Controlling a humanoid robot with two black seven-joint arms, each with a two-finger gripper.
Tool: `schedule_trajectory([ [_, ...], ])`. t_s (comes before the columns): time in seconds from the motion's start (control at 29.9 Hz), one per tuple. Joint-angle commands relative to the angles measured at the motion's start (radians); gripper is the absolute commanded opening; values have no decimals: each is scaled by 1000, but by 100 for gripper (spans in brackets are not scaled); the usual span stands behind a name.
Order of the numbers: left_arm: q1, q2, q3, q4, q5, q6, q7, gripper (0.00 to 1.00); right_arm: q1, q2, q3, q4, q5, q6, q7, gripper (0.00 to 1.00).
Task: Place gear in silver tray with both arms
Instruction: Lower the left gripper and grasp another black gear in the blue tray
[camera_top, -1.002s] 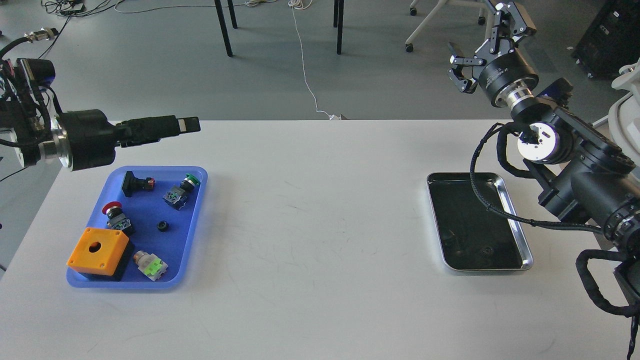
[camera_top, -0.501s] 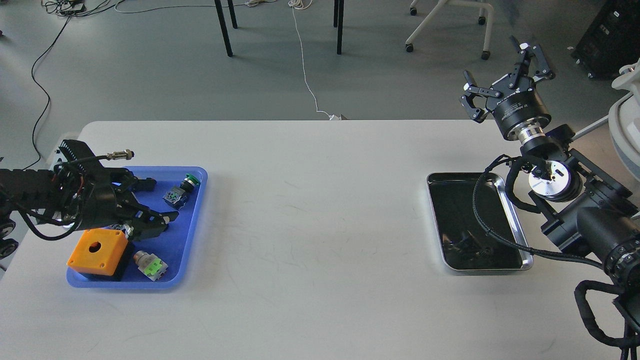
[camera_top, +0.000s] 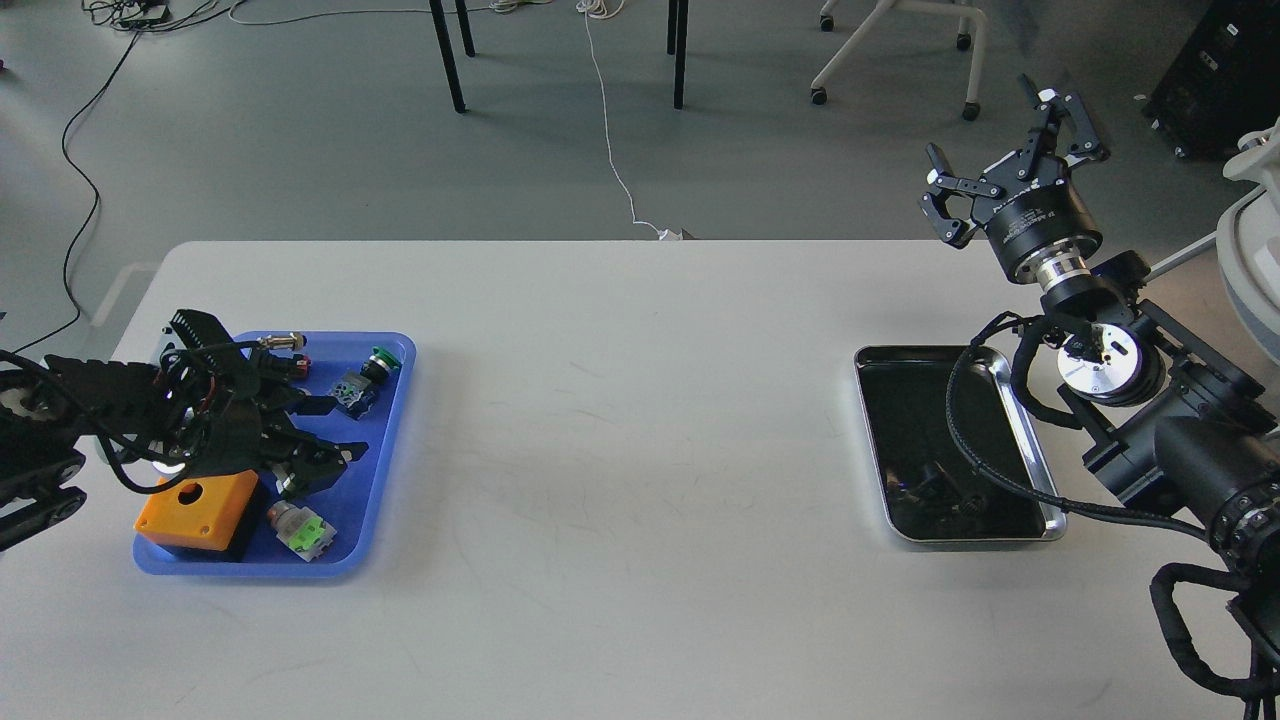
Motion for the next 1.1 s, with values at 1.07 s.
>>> schedule_trajectory([
  [1.07, 42, -68, 1, 164, -2, 23, -3, 51, -9, -9, -6, 30, 0, 0, 0, 98],
])
